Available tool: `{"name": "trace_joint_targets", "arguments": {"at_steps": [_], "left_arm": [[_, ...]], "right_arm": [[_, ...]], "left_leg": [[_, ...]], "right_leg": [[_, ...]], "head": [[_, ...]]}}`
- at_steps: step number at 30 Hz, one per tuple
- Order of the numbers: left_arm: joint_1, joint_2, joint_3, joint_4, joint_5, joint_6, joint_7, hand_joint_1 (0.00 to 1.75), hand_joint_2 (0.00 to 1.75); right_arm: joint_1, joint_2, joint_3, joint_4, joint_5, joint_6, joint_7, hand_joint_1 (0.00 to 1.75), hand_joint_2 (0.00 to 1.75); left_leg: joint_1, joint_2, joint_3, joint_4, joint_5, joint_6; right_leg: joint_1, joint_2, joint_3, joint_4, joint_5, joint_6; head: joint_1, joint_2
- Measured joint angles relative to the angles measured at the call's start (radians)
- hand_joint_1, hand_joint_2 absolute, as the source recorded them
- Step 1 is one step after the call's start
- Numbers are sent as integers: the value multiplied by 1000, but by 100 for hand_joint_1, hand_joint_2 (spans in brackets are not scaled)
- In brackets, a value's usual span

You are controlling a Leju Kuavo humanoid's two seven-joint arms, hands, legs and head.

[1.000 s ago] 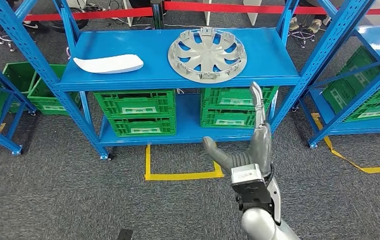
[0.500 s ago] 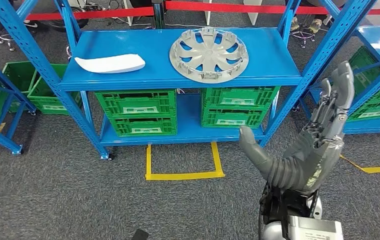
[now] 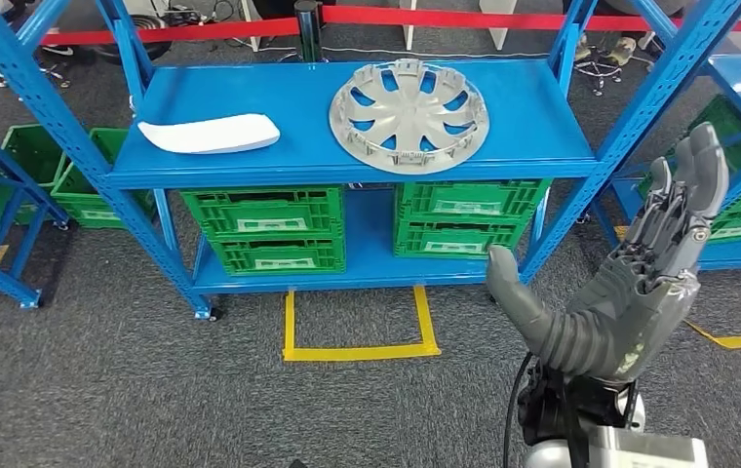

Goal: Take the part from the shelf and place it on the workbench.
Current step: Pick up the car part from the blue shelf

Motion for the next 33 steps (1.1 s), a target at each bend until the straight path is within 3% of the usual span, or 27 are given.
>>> {"name": "trace_joint_targets", "arguments": {"at_steps": [2, 3, 6, 7, 8, 11, 12, 15, 16, 21, 24, 28, 33], "left_arm": [[-1, 1, -7, 0, 3, -1, -1, 0, 0], [-3, 1, -10, 1, 4, -2, -1, 0, 0], [-4, 3, -15, 2, 7, -2, 0, 0, 0], [-3, 4, -17, 2, 8, -3, 0, 0, 0], [-2, 5, -18, 2, 8, -5, 0, 0, 0], [-1, 7, -18, 4, 10, -11, -1, 0, 0], [-1, 7, -19, 4, 10, -11, -2, 0, 0], [2, 8, -20, 6, 10, -13, -2, 0, 0], [3, 8, -20, 7, 10, -13, -2, 0, 0], [4, 5, -24, 8, 10, -14, -2, 0, 0], [4, 5, -25, 8, 10, -14, -2, 0, 0], [4, 5, -25, 8, 10, -15, -2, 0, 0], [4, 5, -25, 8, 10, -16, -2, 0, 0]], "right_arm": [[-1, 0, 0, 2, -10, 0, 3, 0, 175], [-3, -1, 0, 4, -15, 0, 4, 0, 175], [-7, -1, 0, 10, -26, 0, 5, 0, 175], [-7, -1, 0, 13, -28, 0, 7, 0, 175], [-7, -1, 0, 15, -31, 0, 8, 0, 175], [-9, -1, 0, 20, -39, 0, 11, 0, 175], [-11, -1, 1, 21, -41, 0, 12, 0, 175], [-15, -2, 2, 27, -42, 0, 14, 0, 175], [-15, -2, 2, 29, -43, 0, 14, 0, 175], [-22, -4, 4, 36, -48, 0, 19, 0, 175], [-26, -5, 4, 41, -51, 0, 23, 0, 175], [-27, -5, 4, 45, -52, 0, 24, 0, 175], [-27, -5, 4, 52, -59, 0, 28, 0, 175]], "left_leg": [[0, 0, 0, 24, -4, -10], [2, 0, -16, 59, -16, -15], [11, -2, -128, 223, -80, -32], [15, -1, -161, 255, -85, -37], [18, -1, -179, 257, -70, -40], [24, 1, -153, 119, 56, -46], [22, 3, -140, 73, 72, -45], [15, 6, -134, 43, 68, -21], [15, 5, -134, 47, 74, -15], [15, 0, -132, 46, 70, -8], [13, 1, -132, 46, 67, -3], [10, 2, -131, 46, 66, 2], [7, 3, -130, 46, 65, 3]], "right_leg": [[-4, -1, 21, -14, -2, -10], [-6, -1, 32, -20, -4, -14], [-8, -2, 48, -24, -16, -22], [-8, -1, 51, -23, -22, -22], [-9, 0, 57, -22, -28, -20], [-13, 1, 82, -15, -52, -8], [-14, 1, 86, -13, -58, -1], [-15, 0, 87, -9, -70, 16], [-15, -1, 89, -8, -73, 15], [-15, -2, 93, -10, -69, -2], [-15, -2, 98, -19, -69, -6], [-16, -2, 102, -26, -71, -5], [-19, -2, 103, -28, -71, 21]], "head": [[-4, 0], [-8, 0], [-19, 0], [-21, 0], [-22, 0], [-27, 0], [-30, 0], [-35, 0], [-33, 0], [-12, 0], [-1, 0], [2, 0], [0, 0]]}}
